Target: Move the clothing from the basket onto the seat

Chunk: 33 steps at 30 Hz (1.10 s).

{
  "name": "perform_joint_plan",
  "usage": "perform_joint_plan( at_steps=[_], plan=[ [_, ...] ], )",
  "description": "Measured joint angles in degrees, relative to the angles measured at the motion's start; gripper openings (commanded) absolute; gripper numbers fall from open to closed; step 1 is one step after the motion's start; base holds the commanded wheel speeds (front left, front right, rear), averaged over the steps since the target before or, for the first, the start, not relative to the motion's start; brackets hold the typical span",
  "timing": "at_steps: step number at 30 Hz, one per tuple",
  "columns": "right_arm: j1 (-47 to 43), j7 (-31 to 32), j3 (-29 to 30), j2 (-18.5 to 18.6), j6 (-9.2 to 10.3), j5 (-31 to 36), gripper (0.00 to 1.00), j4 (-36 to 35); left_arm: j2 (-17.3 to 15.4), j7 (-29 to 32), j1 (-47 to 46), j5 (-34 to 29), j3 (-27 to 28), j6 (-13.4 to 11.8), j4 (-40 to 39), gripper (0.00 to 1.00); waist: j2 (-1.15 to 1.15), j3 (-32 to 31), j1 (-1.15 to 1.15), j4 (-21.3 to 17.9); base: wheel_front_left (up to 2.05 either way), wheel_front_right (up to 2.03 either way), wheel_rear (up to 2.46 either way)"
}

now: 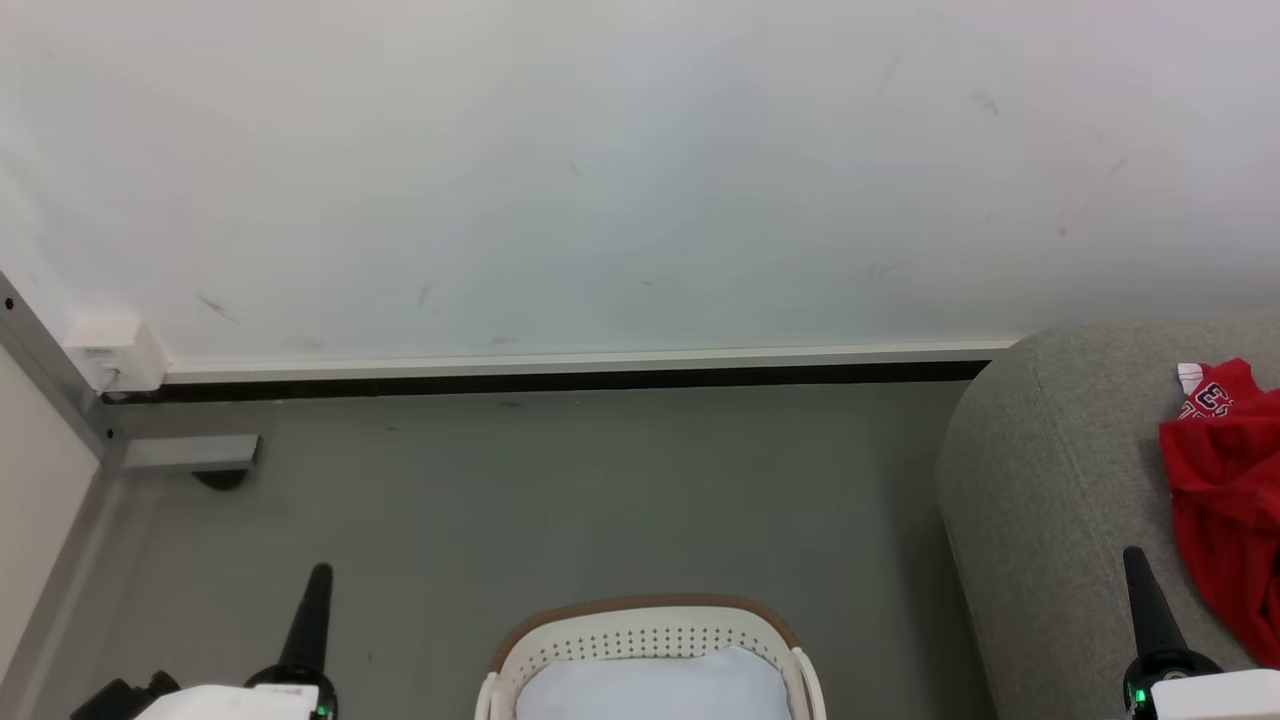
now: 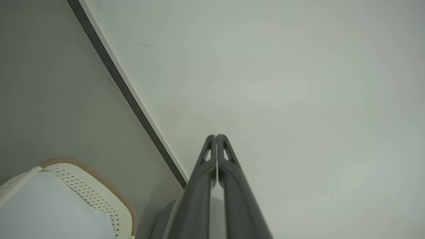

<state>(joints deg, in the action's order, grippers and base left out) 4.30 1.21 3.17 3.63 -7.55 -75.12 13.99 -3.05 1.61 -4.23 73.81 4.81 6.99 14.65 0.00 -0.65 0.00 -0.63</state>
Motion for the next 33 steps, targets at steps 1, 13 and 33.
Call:
perform_joint_plan(
  at_steps=[1,13,33],
  plan=[
    [0.0,0.2,0.1,0.0,0.0,-0.4,0.0,0.0,0.0,0.2,0.0,0.5,0.1,0.0,0.0,0.0,0.0,0.0,0.0,0.0,0.0,0.0,0.0],
    [0.3,1.8,1.0,-0.1,0.0,-5.6,0.0,0.0,0.1,1.6,-0.5,6.3,0.5,0.1,-0.1,0.0,0.0,0.2,0.0,0.2,0.0,0.0,0.0],
    [1.3,4.0,2.4,-0.3,0.0,-13.5,0.0,0.0,0.2,3.9,-1.4,14.1,1.3,0.2,-0.3,0.0,0.0,0.6,0.0,0.5,0.0,0.0,0.0]
  ],
)
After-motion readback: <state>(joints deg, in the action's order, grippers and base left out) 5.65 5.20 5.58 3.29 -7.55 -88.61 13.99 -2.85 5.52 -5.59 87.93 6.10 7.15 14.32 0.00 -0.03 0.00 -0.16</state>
